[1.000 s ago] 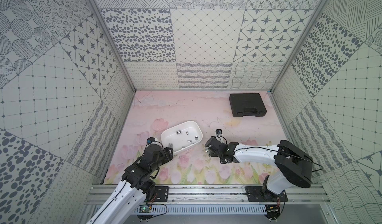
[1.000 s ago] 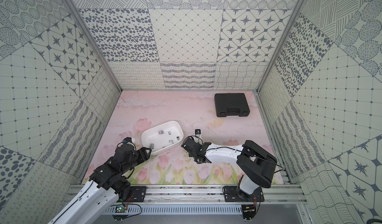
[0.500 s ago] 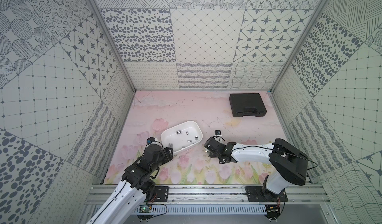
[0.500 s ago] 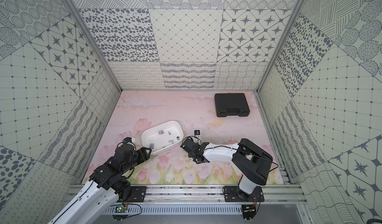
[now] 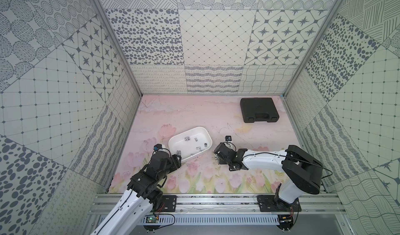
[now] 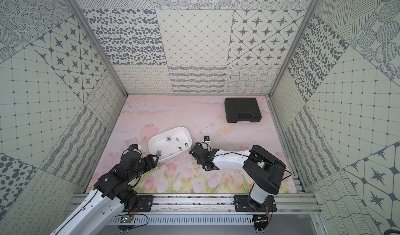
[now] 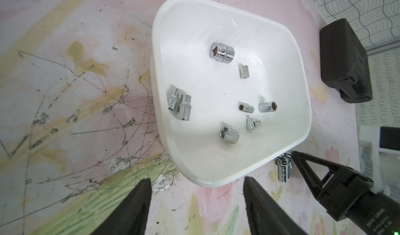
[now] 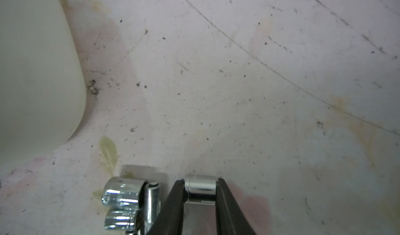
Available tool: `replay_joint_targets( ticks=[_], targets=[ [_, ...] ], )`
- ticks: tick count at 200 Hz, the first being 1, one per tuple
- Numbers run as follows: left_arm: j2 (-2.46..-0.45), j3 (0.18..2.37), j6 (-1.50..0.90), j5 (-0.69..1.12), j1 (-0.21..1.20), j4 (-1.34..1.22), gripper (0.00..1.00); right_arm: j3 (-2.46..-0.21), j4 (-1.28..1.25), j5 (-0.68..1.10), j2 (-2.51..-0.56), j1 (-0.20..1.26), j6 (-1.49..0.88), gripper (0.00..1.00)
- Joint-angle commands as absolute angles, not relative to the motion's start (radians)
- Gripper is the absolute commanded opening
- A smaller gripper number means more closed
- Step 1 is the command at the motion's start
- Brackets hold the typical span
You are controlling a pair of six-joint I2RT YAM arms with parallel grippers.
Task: Put the socket on the desktop into the storage box
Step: Pick up the socket head from the center of the board, then place the socket head in the storage box.
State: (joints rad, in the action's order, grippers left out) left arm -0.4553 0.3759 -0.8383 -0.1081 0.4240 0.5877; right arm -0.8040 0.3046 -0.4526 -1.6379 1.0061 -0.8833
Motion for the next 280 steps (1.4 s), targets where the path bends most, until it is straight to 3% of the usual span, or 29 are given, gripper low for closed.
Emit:
replay_joint_targets(
  ticks=[1,65,96,192,280],
  targets=[
    [-0.455,0.368,-0.838,-0.106,0.425,0.559,0.72,-0.816,0.286,-0.448,-1.667,0.999,-0.887,0.28],
    [-0.454,0.369,-0.836,-0.108,0.427,0.56,0.72,-0.826,0.286,-0.443,-1.688,0.991,-0.881,0.28],
    [-0.456,0.368,-0.837,-0.106,0.427,0.56,0.72,-0.825,0.288,-0.449,-1.67,0.991,-0.872,0.24],
    [-0.454,0.368,-0.838,-0.106,0.426,0.557,0.72,-0.851,0.331,-0.436,-1.415,1.036,-0.792,0.2],
    [-0.455,0.367,-0.838,-0.108,0.428,0.558,0.72,-1.294,0.332,-0.327,-1.827,1.108,-0.65,0.23]
  ],
)
